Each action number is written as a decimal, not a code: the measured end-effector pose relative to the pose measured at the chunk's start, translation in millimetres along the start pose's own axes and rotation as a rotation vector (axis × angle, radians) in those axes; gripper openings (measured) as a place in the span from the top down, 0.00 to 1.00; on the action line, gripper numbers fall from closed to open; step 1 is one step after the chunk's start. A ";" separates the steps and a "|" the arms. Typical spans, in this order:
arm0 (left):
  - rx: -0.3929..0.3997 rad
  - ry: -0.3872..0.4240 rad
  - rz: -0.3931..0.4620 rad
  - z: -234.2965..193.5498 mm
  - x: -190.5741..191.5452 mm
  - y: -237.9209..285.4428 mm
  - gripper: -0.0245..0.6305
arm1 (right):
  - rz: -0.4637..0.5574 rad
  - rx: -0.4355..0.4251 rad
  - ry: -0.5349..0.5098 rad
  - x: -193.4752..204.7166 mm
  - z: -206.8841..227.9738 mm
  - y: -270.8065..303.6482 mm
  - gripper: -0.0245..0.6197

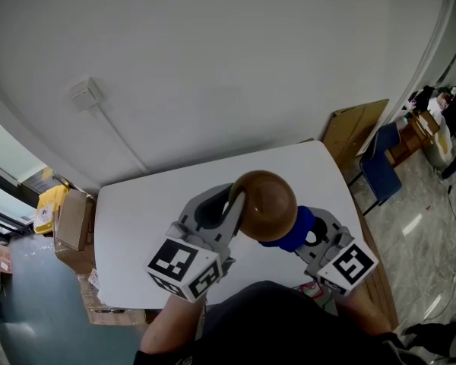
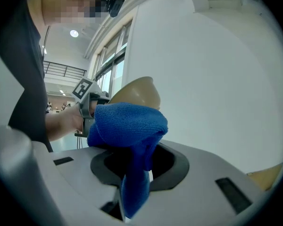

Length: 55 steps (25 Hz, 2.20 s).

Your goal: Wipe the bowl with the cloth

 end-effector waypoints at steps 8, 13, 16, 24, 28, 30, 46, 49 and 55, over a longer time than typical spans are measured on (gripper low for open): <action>0.020 0.037 -0.009 -0.4 -2.1 -4.0 0.92 | 0.029 0.049 0.015 -9.2 16.7 -8.9 0.84; 0.024 0.022 -0.016 -0.3 1.9 -4.1 0.93 | 0.035 0.064 0.026 -12.4 23.9 -11.1 0.84; 0.026 0.014 -0.016 1.2 2.8 -3.6 0.93 | 0.037 0.066 0.035 -12.4 27.0 -13.2 0.84; 0.028 -0.021 0.002 -0.4 2.8 -4.1 0.93 | 0.050 0.059 0.044 -15.9 28.6 -13.9 0.84; 0.040 -0.026 -0.002 0.9 5.7 -3.8 0.93 | 0.061 0.071 0.046 -17.9 33.3 -16.5 0.84; 0.053 -0.026 -0.005 4.0 7.1 -3.1 0.93 | 0.064 0.077 0.042 -19.9 34.9 -18.0 0.84; 0.468 0.367 -0.135 88.0 16.5 1.8 0.93 | 0.046 0.029 -0.041 -29.9 29.2 -16.2 0.84; 0.491 0.401 -0.162 95.1 24.4 -1.3 0.93 | 0.011 -0.010 -0.107 -25.3 21.8 -13.8 0.84; 0.439 0.340 -0.119 74.8 17.0 -5.0 0.93 | 0.004 -0.062 -0.154 -23.2 13.5 -18.9 0.84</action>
Point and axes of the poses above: the fingertips, and each gripper's own axes: y forward along the fingers, z to its right, x out of its underside, the point moved 3 cm from there along -y, backward along the fingers, and after that the axes turned 15 degrees about y, right-handed, at the moved point
